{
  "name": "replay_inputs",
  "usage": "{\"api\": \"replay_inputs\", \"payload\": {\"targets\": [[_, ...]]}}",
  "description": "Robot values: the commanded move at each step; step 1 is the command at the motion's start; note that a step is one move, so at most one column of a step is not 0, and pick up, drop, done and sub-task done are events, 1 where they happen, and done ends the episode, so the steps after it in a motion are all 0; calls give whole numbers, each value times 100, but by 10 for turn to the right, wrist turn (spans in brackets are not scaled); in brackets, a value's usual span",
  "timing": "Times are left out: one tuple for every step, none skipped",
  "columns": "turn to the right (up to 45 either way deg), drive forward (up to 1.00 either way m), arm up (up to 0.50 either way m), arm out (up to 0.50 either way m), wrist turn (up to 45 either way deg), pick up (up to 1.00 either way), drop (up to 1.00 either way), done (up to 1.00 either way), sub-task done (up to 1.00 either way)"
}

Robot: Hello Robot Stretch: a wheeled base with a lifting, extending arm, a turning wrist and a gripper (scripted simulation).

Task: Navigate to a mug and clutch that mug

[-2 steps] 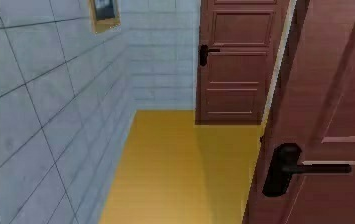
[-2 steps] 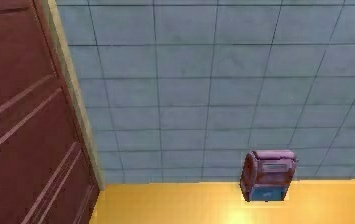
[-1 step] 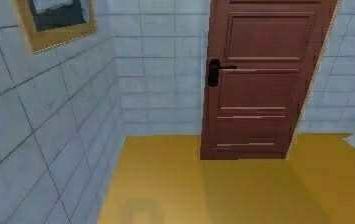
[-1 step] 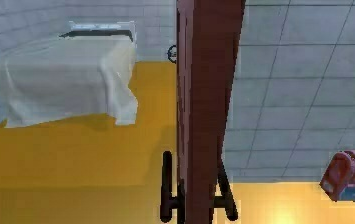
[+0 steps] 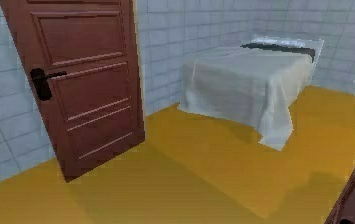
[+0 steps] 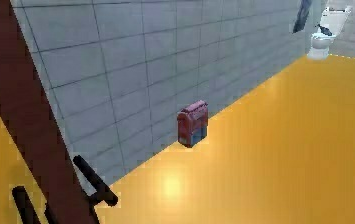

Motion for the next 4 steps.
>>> {"api": "replay_inputs", "payload": {"targets": [[0,30,0,0,0,0,0,0,0],[450,0,0,0,0,0,0,0,0],[0,100,0,0,0,0,0,0,0],[30,0,0,0,0,0,0,0,0]]}}
